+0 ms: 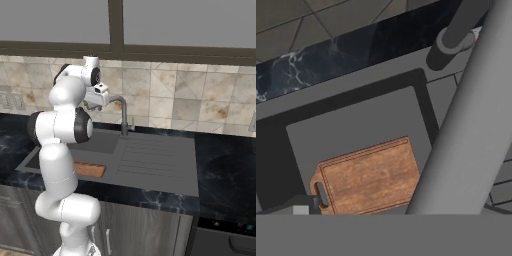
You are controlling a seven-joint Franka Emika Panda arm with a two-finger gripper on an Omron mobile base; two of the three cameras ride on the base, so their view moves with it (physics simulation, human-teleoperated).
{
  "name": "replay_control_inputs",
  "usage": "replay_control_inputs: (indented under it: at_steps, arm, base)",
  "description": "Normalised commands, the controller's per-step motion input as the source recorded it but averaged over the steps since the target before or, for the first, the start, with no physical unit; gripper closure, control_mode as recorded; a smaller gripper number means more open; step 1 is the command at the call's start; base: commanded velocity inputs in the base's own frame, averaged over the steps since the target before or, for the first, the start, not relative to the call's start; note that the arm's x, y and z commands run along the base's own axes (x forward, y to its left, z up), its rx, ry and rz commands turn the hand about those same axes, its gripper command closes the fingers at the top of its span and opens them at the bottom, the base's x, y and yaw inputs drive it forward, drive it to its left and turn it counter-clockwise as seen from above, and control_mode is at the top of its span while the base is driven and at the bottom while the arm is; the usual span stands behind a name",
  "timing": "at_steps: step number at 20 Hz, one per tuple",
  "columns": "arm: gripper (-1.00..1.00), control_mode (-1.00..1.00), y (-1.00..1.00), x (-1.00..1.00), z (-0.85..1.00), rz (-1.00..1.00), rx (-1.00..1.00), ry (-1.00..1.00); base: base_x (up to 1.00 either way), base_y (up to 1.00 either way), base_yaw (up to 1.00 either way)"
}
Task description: Turn on the sink faucet with hot water and rinse the cutting board for ten seconds, then turn off the faucet. Push the cutting board to reach the water if necessary.
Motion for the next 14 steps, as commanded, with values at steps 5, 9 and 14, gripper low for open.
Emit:
replay_control_inputs:
  at_steps: [5,9,14]
  arm:
    - [-1.0,-1.0,-0.06,-0.1,0.42,-0.01,0.0,0.0]
    - [-1.0,-1.0,-0.02,-0.04,0.15,0.0,0.0,0.0]
    - [-1.0,-1.0,0.0,-0.02,0.09,0.0,0.0,0.0]
  base:
    - [0.0,0.0,0.0]
    - [0.0,0.0,0.0]
    - [0.0,0.0,0.0]
